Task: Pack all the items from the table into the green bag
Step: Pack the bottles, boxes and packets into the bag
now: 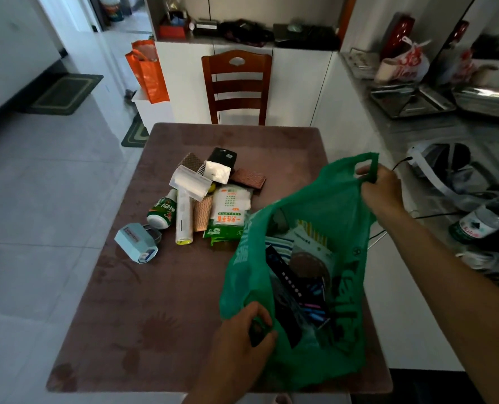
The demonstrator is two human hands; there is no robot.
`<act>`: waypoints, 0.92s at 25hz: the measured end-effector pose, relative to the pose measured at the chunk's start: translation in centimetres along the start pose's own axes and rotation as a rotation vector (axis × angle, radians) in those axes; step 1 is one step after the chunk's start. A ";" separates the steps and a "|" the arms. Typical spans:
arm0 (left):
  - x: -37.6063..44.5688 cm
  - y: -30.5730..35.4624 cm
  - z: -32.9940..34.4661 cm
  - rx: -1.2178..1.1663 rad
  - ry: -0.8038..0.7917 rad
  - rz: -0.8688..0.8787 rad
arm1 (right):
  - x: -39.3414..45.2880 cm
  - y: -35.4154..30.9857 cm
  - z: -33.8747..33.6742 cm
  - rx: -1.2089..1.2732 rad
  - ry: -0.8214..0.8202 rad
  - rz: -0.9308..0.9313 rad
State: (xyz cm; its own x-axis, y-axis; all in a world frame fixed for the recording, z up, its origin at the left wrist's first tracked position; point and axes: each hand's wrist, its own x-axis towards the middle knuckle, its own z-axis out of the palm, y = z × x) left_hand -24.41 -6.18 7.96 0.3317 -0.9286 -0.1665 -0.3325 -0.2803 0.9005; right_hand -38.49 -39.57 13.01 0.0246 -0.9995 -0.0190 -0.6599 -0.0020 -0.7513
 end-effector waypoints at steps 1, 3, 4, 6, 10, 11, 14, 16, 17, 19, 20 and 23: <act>-0.4 0.2 -0.2 0.048 -0.024 0.005 | -0.6 0.5 0.0 -0.007 -0.033 0.011; -1.0 0.8 -1.0 0.145 -0.027 0.032 | -2.1 0.9 -0.2 0.005 -0.081 0.018; -1.2 1.4 -1.5 0.187 -0.006 0.062 | -2.9 1.1 -0.4 -0.002 -0.083 0.003; -0.8 2.4 -2.2 0.252 0.109 0.143 | -4.9 1.3 -1.1 -0.051 -0.018 -0.081; 2.7 4.7 -1.6 0.409 0.263 0.382 | -9.2 0.4 -2.3 -0.147 0.151 -0.368; 3.9 5.3 -1.0 0.505 0.138 0.451 | -10.0 1.0 -2.2 -0.201 0.129 -0.376; 7.3 5.6 1.0 0.994 -0.411 0.442 | -11.8 5.7 -2.3 -0.345 -0.128 -0.068; 8.5 4.6 1.6 1.215 -0.620 0.372 | -13.6 10.1 -1.6 -0.432 -0.429 0.147; 8.8 3.8 1.7 1.257 -0.635 0.364 | -14.0 11.7 -1.2 -0.425 -0.519 0.188; 9.0 1.8 1.5 1.246 -0.588 0.387 | -13.7 12.7 -0.8 -0.236 -0.478 0.220; 9.1 1.0 1.2 1.160 -0.549 0.384 | -13.0 11.9 -0.8 -0.089 -0.401 0.230; 9.3 1.6 -1.3 0.755 -0.420 0.447 | -9.8 6.8 -2.2 0.171 -0.170 0.124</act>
State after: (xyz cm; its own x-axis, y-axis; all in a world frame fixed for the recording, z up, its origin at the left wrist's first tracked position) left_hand -20.68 -14.97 8.39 -0.2563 -0.9573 -0.1335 -0.8784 0.1731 0.4454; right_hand -44.85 -29.91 9.54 0.0867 -0.9722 -0.2177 -0.5300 0.1400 -0.8364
